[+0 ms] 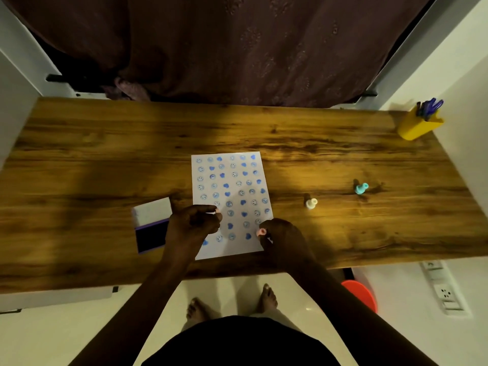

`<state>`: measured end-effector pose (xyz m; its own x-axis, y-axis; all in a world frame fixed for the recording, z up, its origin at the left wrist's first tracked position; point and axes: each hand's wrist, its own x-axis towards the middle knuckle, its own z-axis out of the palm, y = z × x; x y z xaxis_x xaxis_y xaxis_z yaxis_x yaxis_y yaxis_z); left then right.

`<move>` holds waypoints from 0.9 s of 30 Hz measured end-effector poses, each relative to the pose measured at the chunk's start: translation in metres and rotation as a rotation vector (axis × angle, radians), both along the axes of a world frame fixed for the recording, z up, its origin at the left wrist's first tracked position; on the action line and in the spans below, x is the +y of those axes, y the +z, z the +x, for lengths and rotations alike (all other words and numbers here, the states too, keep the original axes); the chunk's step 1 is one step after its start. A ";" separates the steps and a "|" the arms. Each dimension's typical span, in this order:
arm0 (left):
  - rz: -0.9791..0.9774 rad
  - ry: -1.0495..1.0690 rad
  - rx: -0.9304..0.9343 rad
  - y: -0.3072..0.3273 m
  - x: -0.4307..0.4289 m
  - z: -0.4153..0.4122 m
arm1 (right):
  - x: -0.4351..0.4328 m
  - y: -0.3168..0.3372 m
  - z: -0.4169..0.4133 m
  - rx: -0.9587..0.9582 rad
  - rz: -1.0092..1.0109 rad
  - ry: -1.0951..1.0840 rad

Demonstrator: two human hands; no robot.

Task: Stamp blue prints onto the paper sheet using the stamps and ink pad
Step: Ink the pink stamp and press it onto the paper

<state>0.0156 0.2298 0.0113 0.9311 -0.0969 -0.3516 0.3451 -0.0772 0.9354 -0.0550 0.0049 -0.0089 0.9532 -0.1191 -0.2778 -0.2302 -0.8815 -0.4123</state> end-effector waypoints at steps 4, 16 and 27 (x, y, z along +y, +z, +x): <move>0.014 -0.007 0.013 0.000 -0.001 0.001 | 0.004 -0.003 -0.001 0.007 -0.014 -0.013; 0.022 -0.044 -0.036 0.004 -0.006 0.001 | 0.015 0.002 0.005 0.119 -0.142 0.042; -0.029 -0.086 -0.016 0.008 -0.021 -0.013 | -0.016 0.018 -0.006 -0.140 0.207 -0.300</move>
<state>0.0027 0.2087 0.0194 0.9243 -0.1870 -0.3327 0.3235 -0.0786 0.9430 -0.0608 -0.0107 0.0096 0.9151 -0.3532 -0.1946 -0.3938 -0.6787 -0.6199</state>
